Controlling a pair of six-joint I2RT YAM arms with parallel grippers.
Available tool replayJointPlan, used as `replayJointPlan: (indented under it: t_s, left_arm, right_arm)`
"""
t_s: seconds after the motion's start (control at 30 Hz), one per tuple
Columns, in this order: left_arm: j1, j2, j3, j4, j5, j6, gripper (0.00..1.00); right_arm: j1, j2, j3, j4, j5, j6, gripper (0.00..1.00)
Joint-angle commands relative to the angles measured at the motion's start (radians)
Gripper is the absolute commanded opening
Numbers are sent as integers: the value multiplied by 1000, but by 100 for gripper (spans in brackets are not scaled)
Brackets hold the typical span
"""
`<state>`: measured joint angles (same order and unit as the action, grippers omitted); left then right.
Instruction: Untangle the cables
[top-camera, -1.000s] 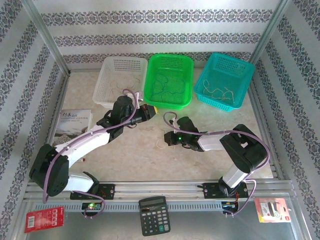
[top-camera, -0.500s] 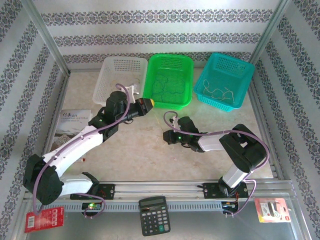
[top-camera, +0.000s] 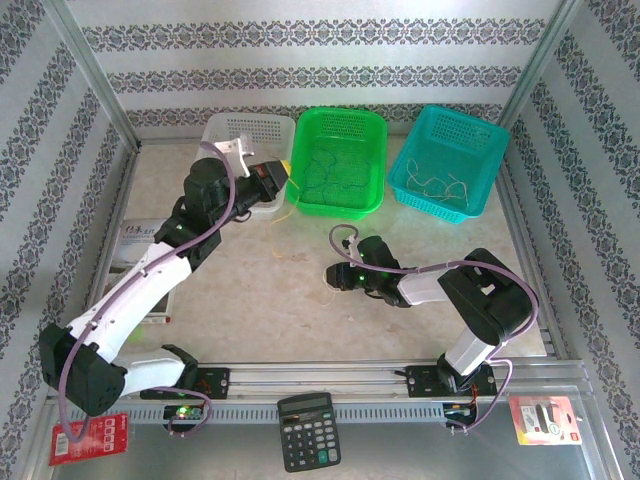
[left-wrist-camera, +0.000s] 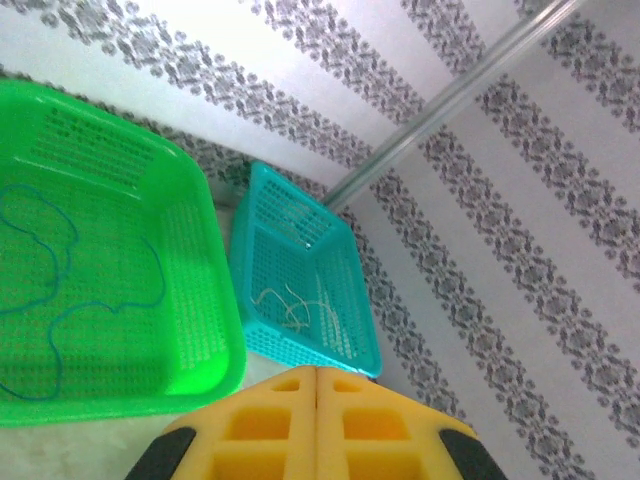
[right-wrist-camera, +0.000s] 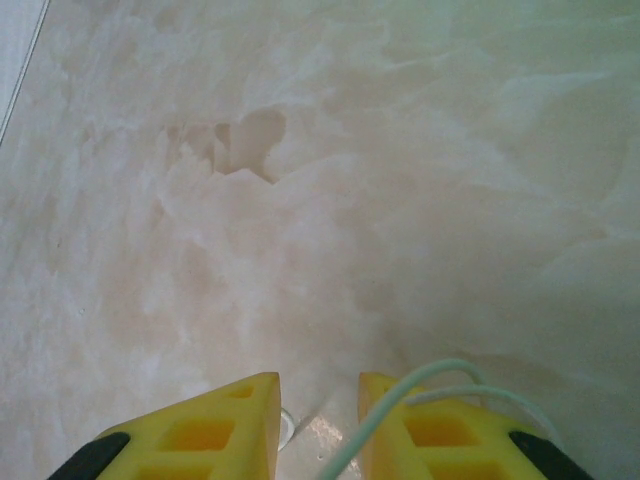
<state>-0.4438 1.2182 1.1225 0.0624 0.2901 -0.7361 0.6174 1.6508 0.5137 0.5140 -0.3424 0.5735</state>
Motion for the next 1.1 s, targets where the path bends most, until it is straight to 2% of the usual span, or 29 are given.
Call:
replayJointPlan:
  t_s: [0.0,0.33,0.57,0.93,0.97,1.0,1.07]
  left_arm:
    - [50,5,55,-29,1,41,0]
    - [184,77,164,-110,-10,149,0]
    - [294,222,292,-156,-38,228,0]
    - [346,491,455,-200,-89,337,0]
    - [348,513,466,-207,-89,342,1]
    - [349,534,477,-217,-84,348,8]
    - [352,572,504,-243,-68,355,31]
  right_arm:
    - [-10,9,-32,-30,17,3,28]
    - [-11,-15,-28,-37,-1,8,29]
    - [-12,-75,-7,-83,-3,-1,31]
    - [-16,-157,65,-195,25,-28,45]
    - [-17,-166,74,-206,28,-29,46]
    - [-19,-177,83,-217,32,-33,47]
    - [-21,-195,99,-243,43,-39,49]
